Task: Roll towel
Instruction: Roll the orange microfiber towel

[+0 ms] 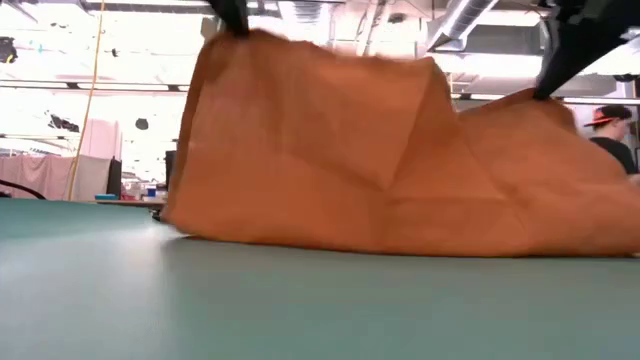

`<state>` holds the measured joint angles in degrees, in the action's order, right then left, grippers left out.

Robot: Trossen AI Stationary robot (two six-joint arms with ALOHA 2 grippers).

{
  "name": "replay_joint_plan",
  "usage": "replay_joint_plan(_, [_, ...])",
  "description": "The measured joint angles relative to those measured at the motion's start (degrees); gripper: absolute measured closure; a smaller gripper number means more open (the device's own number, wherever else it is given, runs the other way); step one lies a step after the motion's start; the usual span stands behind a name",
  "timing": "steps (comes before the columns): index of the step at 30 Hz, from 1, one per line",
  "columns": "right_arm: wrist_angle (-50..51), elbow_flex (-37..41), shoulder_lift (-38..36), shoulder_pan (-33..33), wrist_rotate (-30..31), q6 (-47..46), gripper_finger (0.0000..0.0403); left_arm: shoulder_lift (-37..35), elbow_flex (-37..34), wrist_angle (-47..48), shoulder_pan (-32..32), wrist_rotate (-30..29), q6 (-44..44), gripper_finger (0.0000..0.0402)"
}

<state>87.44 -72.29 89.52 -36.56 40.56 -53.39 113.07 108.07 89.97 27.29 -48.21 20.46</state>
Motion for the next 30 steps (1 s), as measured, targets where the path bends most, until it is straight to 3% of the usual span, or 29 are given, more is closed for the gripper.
replay_joint_plan(10, [1.05, 0.02, 0.0, 5.47, 0.17, 3.71, 0.04, -4.51, -14.34, -0.5, -5.14, -2.05, 1.71, 0.0401])
replay_joint_plan(22, [2.56, 0.04, 0.02, 12.64, 3.23, 7.41, 0.04, -12.15, -15.54, -3.7, -7.89, -6.63, -0.56, 0.0401])
replay_joint_plan(30, [2.58, 0.04, 0.02, 15.83, 3.25, 8.57, 0.04, -12.03, -23.83, -13.76, -12.88, -6.51, -9.86, 0.0401])
